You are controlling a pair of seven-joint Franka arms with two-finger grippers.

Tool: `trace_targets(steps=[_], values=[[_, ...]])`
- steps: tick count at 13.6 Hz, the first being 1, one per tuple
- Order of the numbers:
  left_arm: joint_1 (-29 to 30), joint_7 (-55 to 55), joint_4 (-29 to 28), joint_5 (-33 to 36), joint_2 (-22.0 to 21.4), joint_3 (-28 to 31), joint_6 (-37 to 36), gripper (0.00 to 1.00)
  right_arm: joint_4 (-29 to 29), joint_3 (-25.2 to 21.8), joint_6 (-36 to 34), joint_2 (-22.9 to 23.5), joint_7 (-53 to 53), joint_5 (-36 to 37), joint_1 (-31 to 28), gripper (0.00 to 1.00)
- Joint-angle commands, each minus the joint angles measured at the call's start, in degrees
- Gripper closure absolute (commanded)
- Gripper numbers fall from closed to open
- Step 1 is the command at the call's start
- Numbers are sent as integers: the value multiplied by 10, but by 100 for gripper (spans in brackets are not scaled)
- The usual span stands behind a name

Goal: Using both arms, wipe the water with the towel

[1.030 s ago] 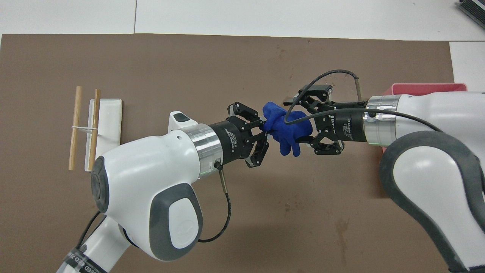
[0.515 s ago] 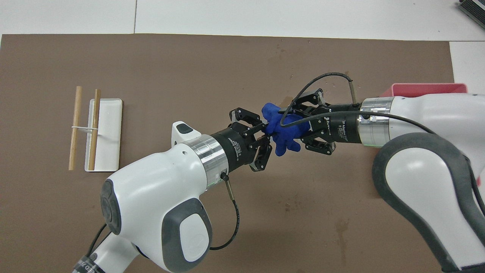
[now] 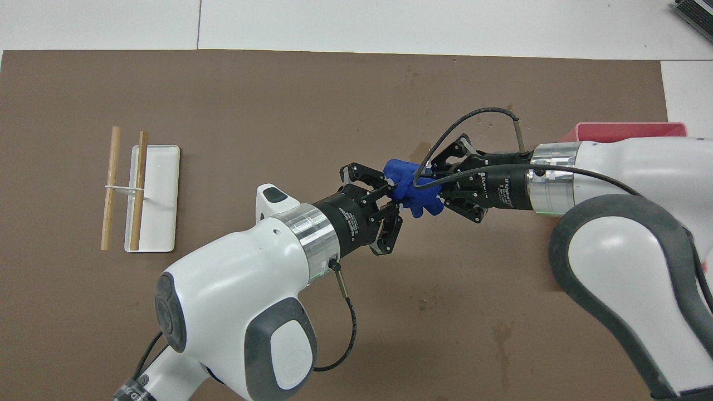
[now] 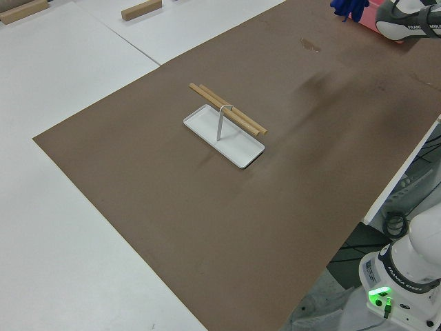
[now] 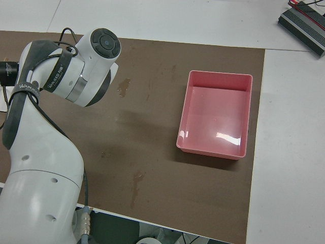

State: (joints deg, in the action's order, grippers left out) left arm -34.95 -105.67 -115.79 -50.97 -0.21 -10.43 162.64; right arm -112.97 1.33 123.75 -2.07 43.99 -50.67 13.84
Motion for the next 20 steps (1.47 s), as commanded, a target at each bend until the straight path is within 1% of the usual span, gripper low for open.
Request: trace_targets(steps=[1,2,3,4,5,6,7,8,9,10,11,12,13,15,17,18,20], values=[[-9,-1,3,-10,-9,10,9,1,-3,3,-22,-5,-56,27,3,100],[-6,9,4,0,-8,13,6,0,-1,3,-39,-4,-80,64,3,100],[13,46,5,20,-8,14,-6,0,-1,3,-47,-4,-93,80,2,100],[47,86,12,50,-7,13,-43,0,-1,3,-48,-5,-109,91,2,100],[79,115,35,80,-3,13,-97,0,-1,3,-44,-4,-129,119,3,100],[108,137,63,114,6,13,-155,0,-1,3,-39,6,-162,156,5,100],[130,156,89,159,13,13,-205,0,-1,3,-35,20,-193,175,14,100],[139,171,107,205,21,13,-231,0,-6,3,-25,32,-210,176,15,100],[144,191,115,258,24,13,-243,0,-8,3,-20,45,-227,176,15,100],[152,218,116,303,24,13,-253,0,-8,3,-18,58,-240,176,15,100],[165,257,116,337,24,13,-274,0,-8,3,-2,78,-260,178,15,100],[176,316,116,358,22,13,-297,0,-8,3,29,100,-296,179,15,100],[191,402,116,378,21,14,-318,0,-8,3,64,121,-339,181,16,100],[221,575,116,433,15,15,-385,0,-8,3,105,147,-374,209,16,100],[247,670,116,501,10,15,-436,0,-7,3,145,169,-396,228,22,100],[257,709,117,524,9,15,-459,0,-5,3,159,181,-404,230,23,100],[276,821,122,551,5,16,-516,0,2,3,188,203,-407,232,24,100]])
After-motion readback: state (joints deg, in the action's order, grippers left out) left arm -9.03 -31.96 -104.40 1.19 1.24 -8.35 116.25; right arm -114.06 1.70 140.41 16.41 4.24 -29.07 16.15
